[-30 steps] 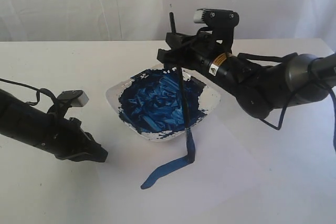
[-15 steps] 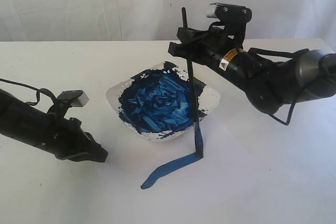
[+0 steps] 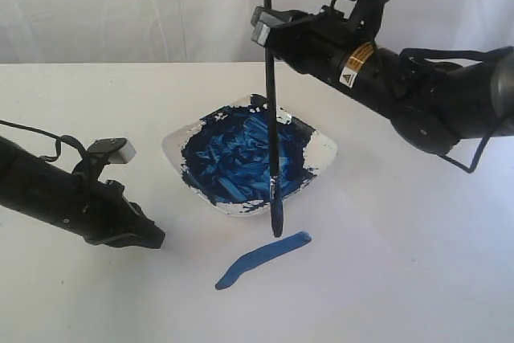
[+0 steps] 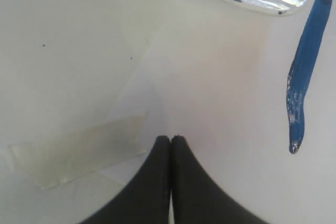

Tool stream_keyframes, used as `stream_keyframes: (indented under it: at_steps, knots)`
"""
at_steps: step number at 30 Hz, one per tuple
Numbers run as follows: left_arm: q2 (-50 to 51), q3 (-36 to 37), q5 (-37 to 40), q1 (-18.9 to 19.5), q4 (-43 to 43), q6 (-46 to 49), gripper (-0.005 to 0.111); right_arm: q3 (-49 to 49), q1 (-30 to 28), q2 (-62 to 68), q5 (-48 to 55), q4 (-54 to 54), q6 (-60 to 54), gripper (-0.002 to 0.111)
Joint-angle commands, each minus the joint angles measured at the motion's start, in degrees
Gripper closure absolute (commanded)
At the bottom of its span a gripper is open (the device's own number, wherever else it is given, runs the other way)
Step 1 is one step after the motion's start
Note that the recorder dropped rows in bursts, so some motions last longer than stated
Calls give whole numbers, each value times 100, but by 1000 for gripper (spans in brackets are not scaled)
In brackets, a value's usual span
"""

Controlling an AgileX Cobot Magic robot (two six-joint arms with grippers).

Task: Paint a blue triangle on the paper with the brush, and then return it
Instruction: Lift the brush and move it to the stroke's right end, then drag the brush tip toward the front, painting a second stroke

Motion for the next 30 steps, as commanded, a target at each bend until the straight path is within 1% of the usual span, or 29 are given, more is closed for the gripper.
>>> stream_keyframes:
  at_steps: [1,6,11,15,19,30]
  knots:
    - [-20,31,97,-33,-16,6,107,29,246,-43,-65,-423,186,108]
    - [-20,31,97,-33,-16,6,107,29,580,-43,135,-513,186,108]
    - [-20,31,97,-33,-16,6,107,29,735,-43,442,-762,246,108]
    - [-20,31,97,-33,-16,6,107,29,735,-43,551,-1259,718,108]
    - [-20,31,97,-33,-16,6,107,29,735,-20,594,-1719,854,108]
    - [-20,31,31,-33,-17,6,107,340,735,219,334,-1734,915,108]
